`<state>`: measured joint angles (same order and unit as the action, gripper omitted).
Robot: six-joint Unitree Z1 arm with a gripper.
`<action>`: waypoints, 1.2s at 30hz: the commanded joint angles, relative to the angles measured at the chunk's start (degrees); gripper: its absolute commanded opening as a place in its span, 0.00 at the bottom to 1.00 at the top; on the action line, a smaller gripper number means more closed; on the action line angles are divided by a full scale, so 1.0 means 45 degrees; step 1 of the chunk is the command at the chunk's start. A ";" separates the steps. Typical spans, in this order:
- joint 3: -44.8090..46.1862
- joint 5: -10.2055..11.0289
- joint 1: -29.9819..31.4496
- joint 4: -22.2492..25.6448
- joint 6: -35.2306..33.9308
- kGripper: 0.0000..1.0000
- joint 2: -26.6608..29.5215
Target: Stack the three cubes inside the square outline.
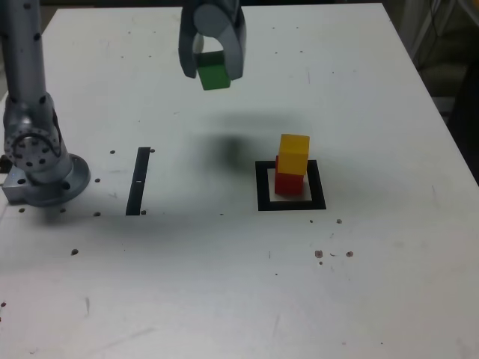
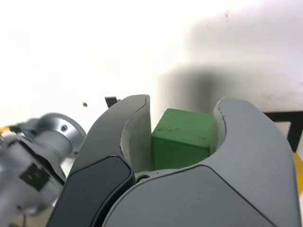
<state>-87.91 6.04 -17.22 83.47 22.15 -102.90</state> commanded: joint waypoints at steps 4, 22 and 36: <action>-0.0795 -0.0059 0.0866 0.0489 -0.0951 0.33 -0.0374; -0.2988 0.0275 0.3773 0.1590 -0.2788 0.33 -0.1850; -0.4713 0.0360 0.4887 0.1996 -0.3148 0.33 -0.3398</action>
<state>-108.94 7.72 4.68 91.69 8.12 -117.77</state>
